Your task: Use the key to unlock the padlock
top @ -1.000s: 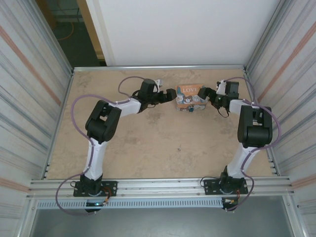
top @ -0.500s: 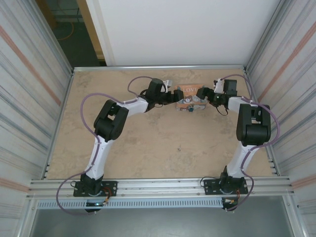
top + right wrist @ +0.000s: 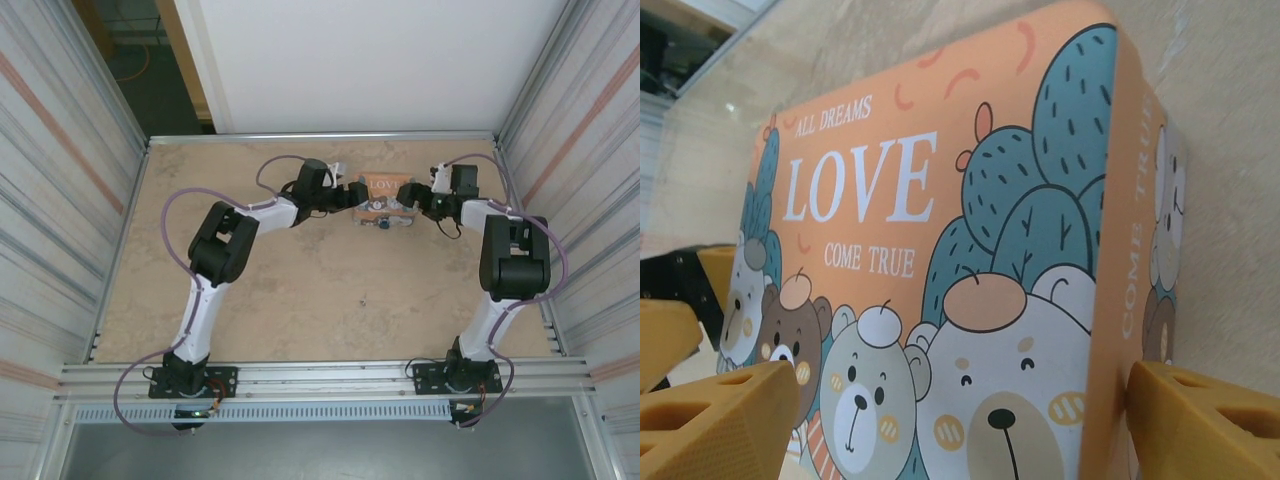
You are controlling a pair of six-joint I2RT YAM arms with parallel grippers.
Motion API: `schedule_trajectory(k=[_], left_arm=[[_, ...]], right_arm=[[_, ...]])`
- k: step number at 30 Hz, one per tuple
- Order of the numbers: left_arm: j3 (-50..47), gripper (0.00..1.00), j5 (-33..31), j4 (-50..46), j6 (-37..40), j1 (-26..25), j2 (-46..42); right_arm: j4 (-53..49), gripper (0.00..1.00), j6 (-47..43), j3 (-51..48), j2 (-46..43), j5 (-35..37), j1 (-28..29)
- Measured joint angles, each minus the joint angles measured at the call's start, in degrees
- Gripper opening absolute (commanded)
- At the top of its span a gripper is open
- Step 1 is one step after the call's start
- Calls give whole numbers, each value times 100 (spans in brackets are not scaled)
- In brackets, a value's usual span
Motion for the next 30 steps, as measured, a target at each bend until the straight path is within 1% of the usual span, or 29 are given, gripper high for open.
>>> schedule_trajectory(k=[10, 20, 26, 30], left_arm=[[-1032, 80, -166, 35, 33, 142, -754], [-2251, 80, -437, -59, 90, 275, -1832], [-2680, 80, -586, -98, 131, 310, -2085], [-2857, 80, -704, -111, 140, 345, -2208]], right_arm=[[-254, 84, 168, -623, -680, 404, 743], [-380, 84, 584, -1091, -1241, 1095, 1777], [-538, 84, 791, -1178, -1436, 1469, 2275], [-675, 84, 925, -1180, -1493, 1569, 2524]])
